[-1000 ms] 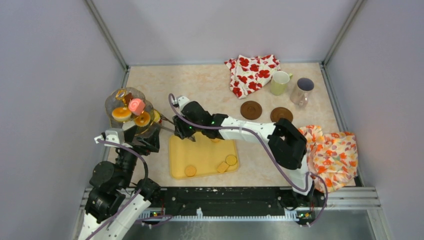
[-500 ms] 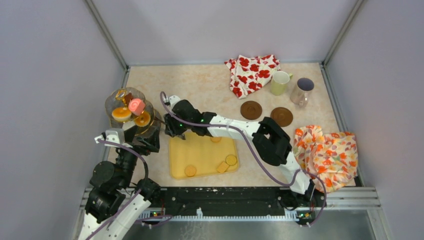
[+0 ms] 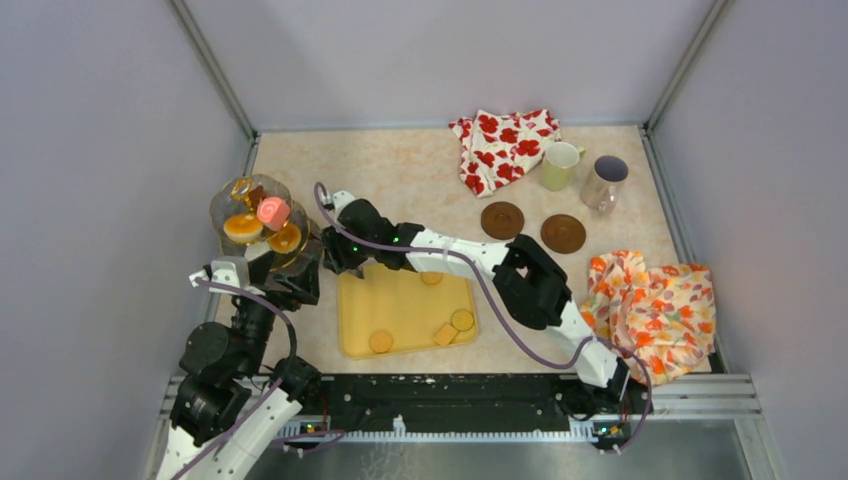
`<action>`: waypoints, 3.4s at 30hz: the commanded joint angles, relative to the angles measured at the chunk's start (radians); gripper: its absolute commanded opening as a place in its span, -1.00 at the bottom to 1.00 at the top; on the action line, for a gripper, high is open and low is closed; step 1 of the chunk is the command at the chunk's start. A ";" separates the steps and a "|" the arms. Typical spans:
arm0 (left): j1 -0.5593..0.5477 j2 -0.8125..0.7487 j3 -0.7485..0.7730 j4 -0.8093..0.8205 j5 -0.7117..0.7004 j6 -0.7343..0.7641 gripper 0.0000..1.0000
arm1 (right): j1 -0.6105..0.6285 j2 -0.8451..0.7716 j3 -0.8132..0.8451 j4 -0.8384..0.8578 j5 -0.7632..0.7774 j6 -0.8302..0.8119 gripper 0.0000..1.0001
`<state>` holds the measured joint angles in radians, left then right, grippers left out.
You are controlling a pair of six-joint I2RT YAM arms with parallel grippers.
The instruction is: Serve the afternoon tea
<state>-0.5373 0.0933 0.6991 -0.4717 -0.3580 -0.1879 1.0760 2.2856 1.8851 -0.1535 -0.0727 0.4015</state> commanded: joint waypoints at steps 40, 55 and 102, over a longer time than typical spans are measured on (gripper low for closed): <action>0.003 0.080 -0.029 0.094 0.025 0.031 0.98 | 0.004 -0.735 -0.724 -0.045 -0.014 -0.055 -0.09; 0.002 0.079 -0.037 0.099 0.018 0.037 0.98 | 0.148 -0.931 -0.951 -0.155 0.053 -0.106 -0.06; 0.002 0.069 -0.037 0.097 0.009 0.041 0.98 | 0.150 -1.009 -1.004 -0.295 0.147 -0.072 -0.11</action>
<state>-0.5373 0.1600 0.6632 -0.4179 -0.3462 -0.1543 1.2221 1.2739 0.8318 -0.4068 -0.0406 0.3332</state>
